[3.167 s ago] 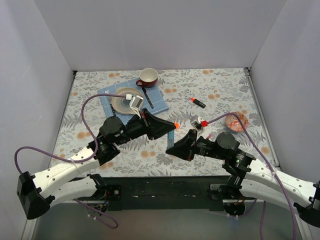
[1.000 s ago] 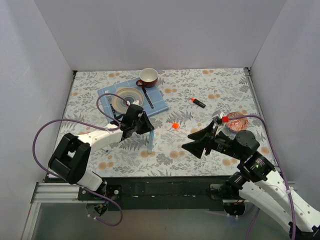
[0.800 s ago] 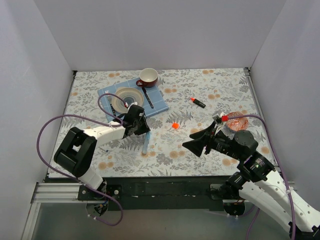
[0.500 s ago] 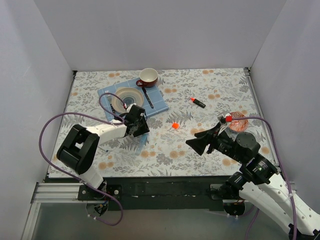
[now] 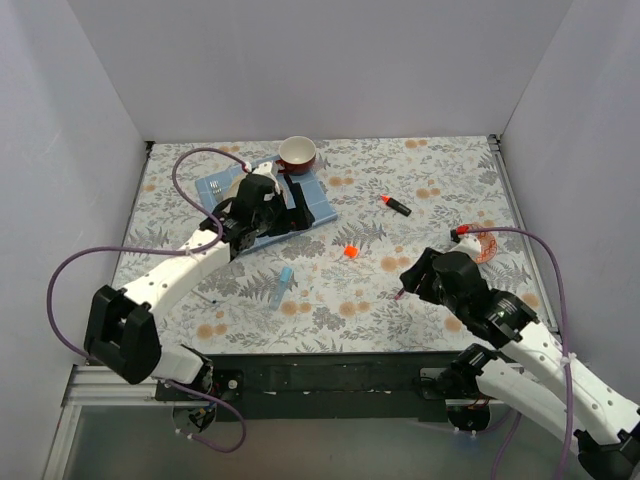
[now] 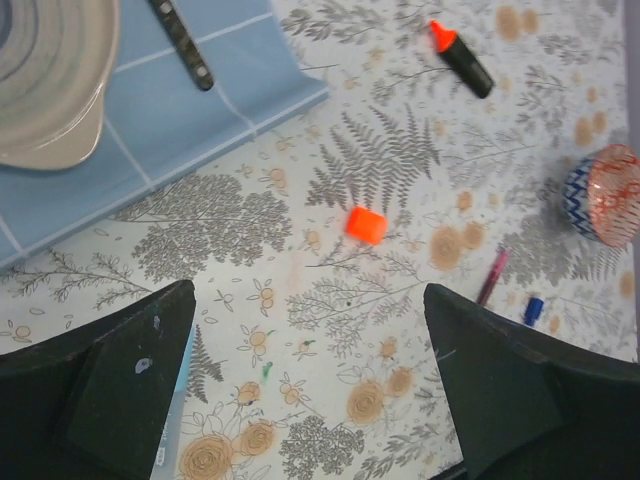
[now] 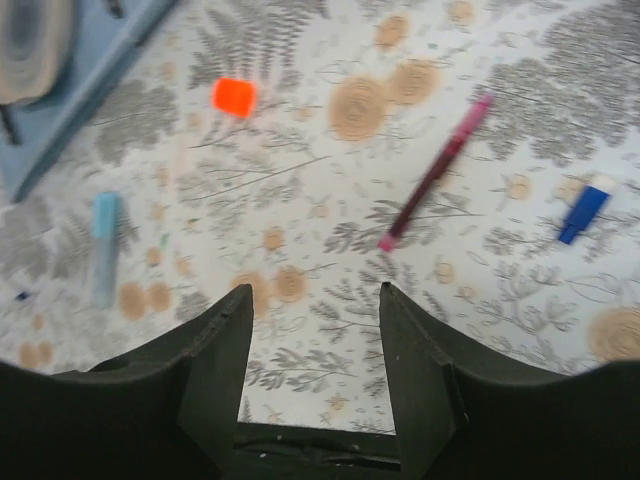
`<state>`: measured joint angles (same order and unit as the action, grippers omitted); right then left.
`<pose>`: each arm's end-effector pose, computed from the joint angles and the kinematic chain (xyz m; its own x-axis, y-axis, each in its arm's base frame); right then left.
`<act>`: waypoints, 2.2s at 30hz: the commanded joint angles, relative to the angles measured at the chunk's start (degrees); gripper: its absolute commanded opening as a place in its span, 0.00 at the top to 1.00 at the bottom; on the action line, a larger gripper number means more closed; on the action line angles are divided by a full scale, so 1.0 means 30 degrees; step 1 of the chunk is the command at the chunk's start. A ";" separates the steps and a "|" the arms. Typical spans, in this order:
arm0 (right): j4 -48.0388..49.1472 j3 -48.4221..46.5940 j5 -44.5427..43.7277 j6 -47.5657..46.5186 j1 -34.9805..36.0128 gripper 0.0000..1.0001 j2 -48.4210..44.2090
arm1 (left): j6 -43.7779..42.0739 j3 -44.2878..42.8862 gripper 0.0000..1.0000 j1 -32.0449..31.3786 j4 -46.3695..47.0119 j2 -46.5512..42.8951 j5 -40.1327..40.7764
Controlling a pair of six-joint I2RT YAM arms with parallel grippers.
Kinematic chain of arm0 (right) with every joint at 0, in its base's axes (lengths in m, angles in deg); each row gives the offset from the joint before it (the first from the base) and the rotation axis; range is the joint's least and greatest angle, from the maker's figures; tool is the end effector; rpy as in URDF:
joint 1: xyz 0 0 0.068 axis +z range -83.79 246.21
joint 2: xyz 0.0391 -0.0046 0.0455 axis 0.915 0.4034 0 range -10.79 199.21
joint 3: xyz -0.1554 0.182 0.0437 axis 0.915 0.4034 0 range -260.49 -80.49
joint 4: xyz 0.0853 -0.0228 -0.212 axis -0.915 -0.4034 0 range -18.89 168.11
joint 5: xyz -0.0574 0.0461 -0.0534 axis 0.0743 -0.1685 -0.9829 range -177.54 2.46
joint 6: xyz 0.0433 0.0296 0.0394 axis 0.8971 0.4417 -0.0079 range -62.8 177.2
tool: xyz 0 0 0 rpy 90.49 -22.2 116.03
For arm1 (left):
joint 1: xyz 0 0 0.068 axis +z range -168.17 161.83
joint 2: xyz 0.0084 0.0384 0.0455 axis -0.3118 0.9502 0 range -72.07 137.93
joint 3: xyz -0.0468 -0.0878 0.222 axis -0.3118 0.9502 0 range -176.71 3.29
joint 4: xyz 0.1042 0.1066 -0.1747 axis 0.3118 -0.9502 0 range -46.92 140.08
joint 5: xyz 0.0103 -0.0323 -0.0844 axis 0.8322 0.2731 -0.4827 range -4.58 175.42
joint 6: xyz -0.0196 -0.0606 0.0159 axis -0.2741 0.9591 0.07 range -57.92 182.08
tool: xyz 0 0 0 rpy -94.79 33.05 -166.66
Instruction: Insert the pens into the pen caps
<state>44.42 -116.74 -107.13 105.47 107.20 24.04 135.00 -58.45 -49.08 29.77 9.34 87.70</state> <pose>0.1180 0.0797 0.2465 -0.5697 0.4364 -0.6964 0.0319 0.8585 0.5119 0.2584 -0.1524 0.2491 -0.6275 -0.7376 -0.2496 -0.3840 0.5719 -0.7249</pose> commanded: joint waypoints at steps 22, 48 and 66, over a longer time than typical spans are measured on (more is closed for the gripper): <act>0.0945 -0.0865 -0.3052 -0.1815 -0.6106 0.71 0.9835 | -0.2927 0.3116 0.02 0.0052 -0.0202 -0.7331 0.6112; 0.3584 0.0101 0.3132 -0.4840 -0.6105 0.69 0.3010 | 1.1194 0.3620 0.23 0.9456 -0.9804 -0.2677 0.6824; 0.3585 0.0541 0.4042 -0.4488 -0.6105 0.70 0.1575 | 1.3600 0.5723 0.52 0.9544 -1.0717 0.1019 0.5654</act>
<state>53.95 -114.47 -95.68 92.11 89.06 29.94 174.08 -43.61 -20.67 -3.08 13.12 104.27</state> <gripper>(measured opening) 0.304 0.505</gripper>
